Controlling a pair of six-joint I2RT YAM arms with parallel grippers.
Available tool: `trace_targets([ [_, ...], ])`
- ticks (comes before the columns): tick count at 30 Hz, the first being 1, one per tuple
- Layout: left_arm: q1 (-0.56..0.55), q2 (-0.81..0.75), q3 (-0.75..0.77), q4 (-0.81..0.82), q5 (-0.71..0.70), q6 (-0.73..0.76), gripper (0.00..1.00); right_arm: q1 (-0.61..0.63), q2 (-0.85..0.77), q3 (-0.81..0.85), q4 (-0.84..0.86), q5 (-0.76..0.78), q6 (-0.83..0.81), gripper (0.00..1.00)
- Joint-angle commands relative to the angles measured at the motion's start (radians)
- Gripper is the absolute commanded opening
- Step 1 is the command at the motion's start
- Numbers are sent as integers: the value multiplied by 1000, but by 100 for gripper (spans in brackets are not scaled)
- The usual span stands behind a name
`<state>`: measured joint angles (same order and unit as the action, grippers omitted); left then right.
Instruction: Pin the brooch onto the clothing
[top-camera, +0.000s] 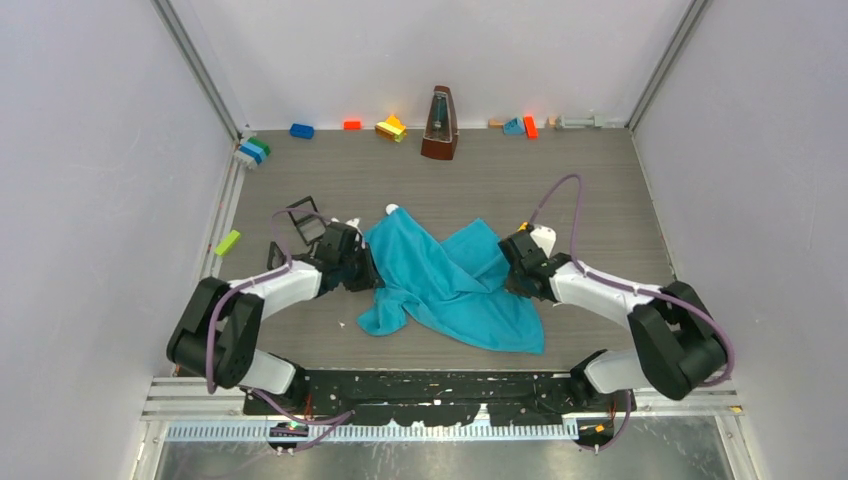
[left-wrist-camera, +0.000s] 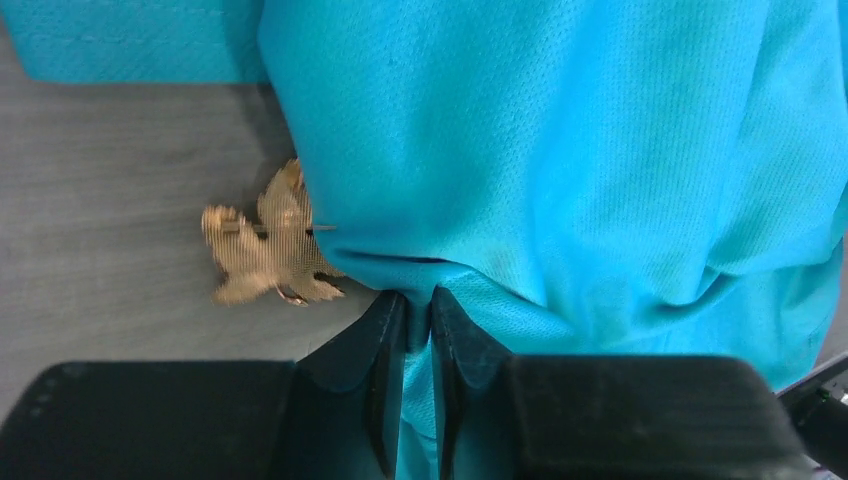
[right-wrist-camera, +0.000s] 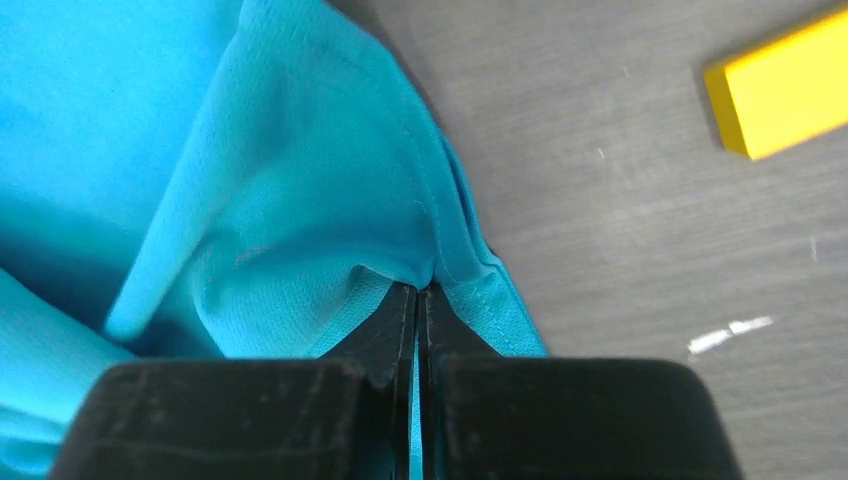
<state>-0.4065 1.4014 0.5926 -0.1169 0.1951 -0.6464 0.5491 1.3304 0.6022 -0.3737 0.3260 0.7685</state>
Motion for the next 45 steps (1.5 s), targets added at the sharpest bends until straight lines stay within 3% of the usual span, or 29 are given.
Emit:
trace_targets([
  [1, -2, 80, 108, 94, -34, 34, 14, -20, 139, 84, 83, 65, -15, 1],
  [10, 9, 246, 347, 20, -83, 138, 12, -159, 379, 343, 115, -81, -103, 0],
  [13, 8, 257, 386, -3, -82, 161, 22, -186, 411, 397, 102, -126, -131, 1],
  [17, 8, 173, 357, -38, -96, 175, 49, -188, 370, 420, 48, -137, -160, 19],
  [19, 6, 100, 315, -65, -122, 176, 63, -189, 319, 396, 20, -110, -165, 33],
  [21, 6, 13, 264, -96, -146, 172, 74, -192, 258, 363, -24, -72, -164, 55],
  [25, 6, -143, 157, -188, -186, 156, 83, -200, 116, 256, -108, -33, -135, 63],
  [28, 8, -234, 68, -223, -217, 130, 86, -202, 10, 202, -156, -31, -91, 64],
  [34, 8, -332, -53, -230, -178, 78, 77, -202, -94, 106, -247, -60, -22, 62],
  [39, 8, -386, -96, -217, -175, 63, 71, -202, -157, 41, -285, -65, 10, 52],
  [45, 8, -385, -115, -196, -187, 31, 70, -202, -148, 3, -272, -98, 41, 43],
])
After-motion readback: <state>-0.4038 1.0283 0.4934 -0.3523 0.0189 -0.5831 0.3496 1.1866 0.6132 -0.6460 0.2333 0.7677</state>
